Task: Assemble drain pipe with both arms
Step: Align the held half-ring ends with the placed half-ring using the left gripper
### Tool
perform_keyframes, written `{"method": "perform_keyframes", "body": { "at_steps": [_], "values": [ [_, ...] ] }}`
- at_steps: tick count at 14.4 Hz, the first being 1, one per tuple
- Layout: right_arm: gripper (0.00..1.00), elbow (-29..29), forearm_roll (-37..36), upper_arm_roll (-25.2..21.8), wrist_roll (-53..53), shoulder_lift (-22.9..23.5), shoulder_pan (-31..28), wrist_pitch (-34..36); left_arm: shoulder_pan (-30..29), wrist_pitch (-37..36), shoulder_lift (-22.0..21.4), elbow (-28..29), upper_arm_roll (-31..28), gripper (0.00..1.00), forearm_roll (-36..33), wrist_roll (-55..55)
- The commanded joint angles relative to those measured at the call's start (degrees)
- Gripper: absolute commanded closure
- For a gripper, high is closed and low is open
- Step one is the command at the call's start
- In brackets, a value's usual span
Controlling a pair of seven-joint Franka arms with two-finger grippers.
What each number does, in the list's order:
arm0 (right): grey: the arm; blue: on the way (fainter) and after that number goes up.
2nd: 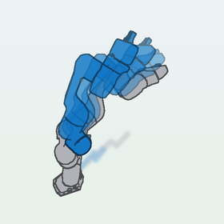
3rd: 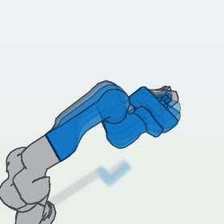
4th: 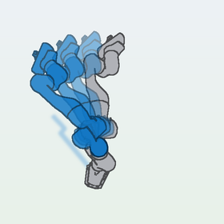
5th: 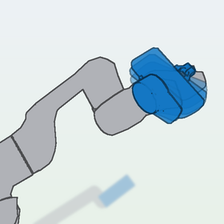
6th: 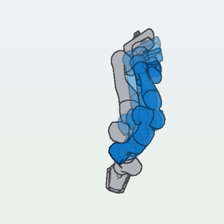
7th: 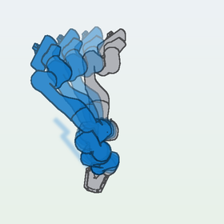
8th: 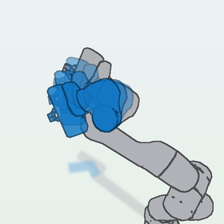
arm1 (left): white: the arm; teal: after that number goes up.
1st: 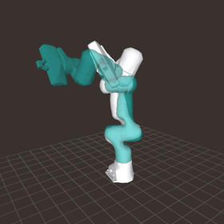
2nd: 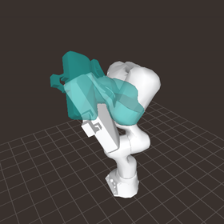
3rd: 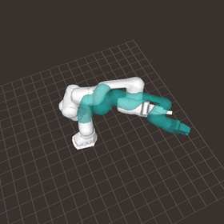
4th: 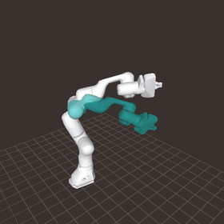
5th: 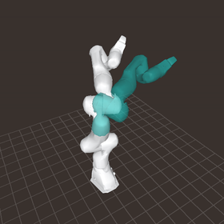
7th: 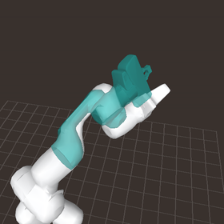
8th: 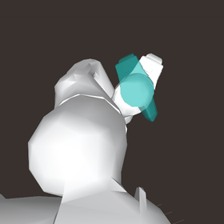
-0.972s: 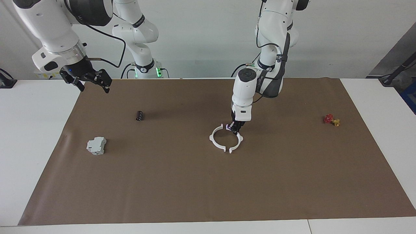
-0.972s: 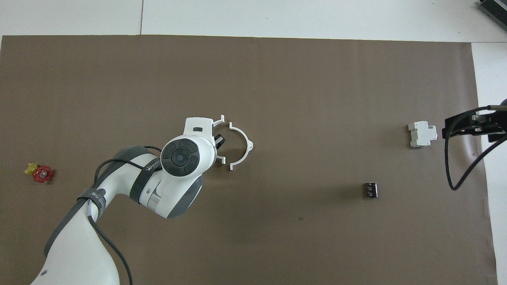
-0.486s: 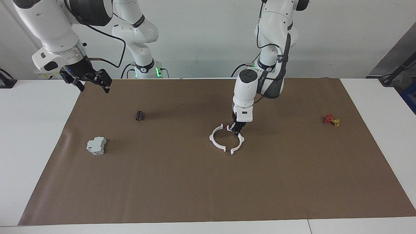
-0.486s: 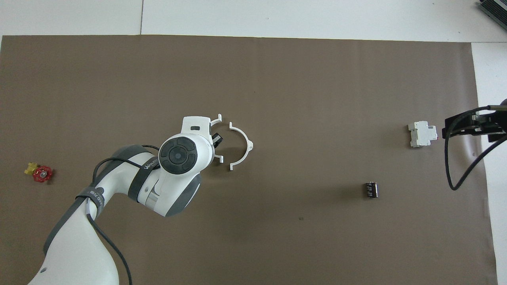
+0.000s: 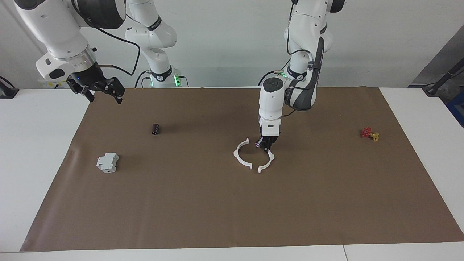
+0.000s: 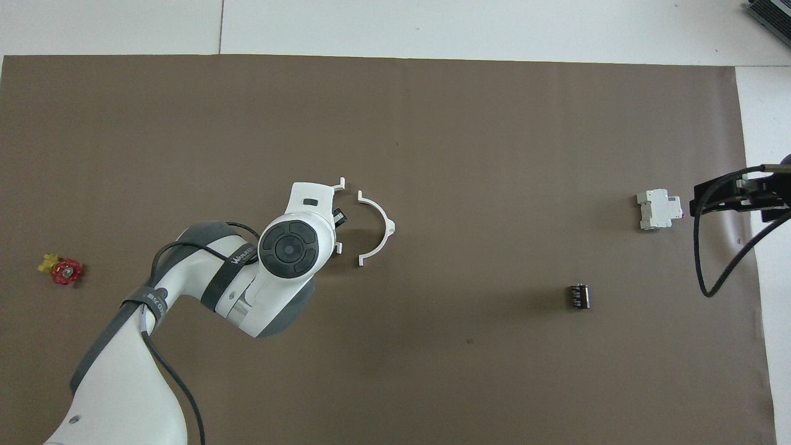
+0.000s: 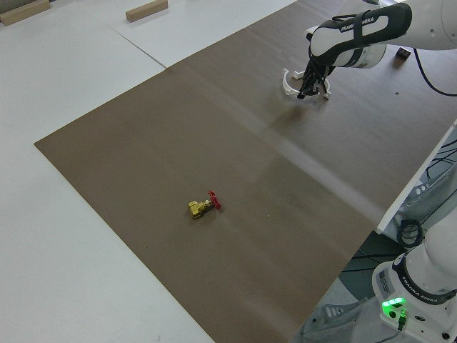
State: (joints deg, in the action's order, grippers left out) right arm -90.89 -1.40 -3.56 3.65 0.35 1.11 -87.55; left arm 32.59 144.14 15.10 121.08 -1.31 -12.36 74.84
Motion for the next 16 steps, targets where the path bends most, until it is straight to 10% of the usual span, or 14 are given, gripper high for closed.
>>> {"method": "perform_keyframes", "body": {
  "at_steps": [1,16],
  "values": [
    [0.0,-1.5,0.6,0.3,0.5,-1.5,-0.4,0.4,0.8,-1.7,-0.1,-0.2,-0.6,1.0,-1.5,2.9],
    [0.0,-1.5,0.7,0.3,0.6,-1.5,-0.4,0.4,2.3,-6.1,-1.1,0.9,-0.2,1.0,-1.5,8.6]
  ]
}}
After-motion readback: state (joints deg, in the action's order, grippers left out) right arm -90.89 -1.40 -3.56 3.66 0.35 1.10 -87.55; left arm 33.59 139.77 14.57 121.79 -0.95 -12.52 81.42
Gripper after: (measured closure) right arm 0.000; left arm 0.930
